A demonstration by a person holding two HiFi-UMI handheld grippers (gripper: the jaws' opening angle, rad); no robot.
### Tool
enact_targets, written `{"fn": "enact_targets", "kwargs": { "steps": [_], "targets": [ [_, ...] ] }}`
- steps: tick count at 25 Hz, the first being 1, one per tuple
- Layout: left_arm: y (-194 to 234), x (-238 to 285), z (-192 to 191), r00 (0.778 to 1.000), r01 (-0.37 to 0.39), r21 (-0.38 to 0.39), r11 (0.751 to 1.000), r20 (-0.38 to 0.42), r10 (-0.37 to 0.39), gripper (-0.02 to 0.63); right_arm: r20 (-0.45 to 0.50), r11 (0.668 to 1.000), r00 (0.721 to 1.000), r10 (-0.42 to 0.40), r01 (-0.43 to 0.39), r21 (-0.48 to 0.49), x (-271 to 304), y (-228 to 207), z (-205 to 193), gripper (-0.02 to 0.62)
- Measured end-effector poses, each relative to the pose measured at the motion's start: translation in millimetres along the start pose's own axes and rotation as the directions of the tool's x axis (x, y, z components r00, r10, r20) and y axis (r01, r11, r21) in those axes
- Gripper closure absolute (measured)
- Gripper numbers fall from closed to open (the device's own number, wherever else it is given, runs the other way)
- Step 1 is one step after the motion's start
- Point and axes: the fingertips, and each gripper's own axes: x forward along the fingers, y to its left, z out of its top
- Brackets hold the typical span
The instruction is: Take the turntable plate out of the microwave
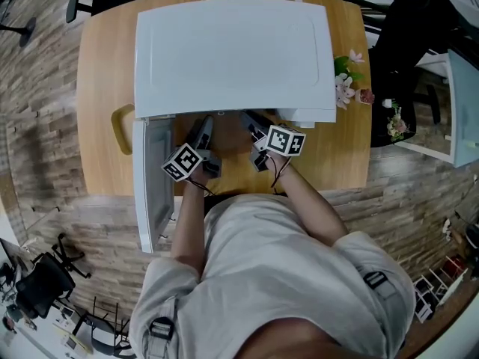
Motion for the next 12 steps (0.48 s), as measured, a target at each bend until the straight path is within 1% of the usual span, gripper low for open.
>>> {"fn": "enact_targets", "kwargs": {
  "steps": [3,8,12],
  "targets": [
    [1.3,7.9,3.2,1.0,0.001,0.015,1.0,-0.006,-0.001,0.347,-0.009,1.0,1.0,-0.003,0.003,-0.001,0.2,-0.9,-1.1,0.457],
    [4.5,7.7,4.3,1.0,-0.012,-0.016,1.0,-0.01,0.012,0.429,-0.004,1.0,1.0,0.0,0.0,-0.004,-0.4,1.5,0.3,0.456],
    [6.3,7.4,4.8,1.0,-0.006,-0.01,1.0,-0.01,0.006,0.434,-0.003,1.0,1.0,-0.001,0.001,-0.004,0.1,1.9,0.2,0.457]
  ]
}}
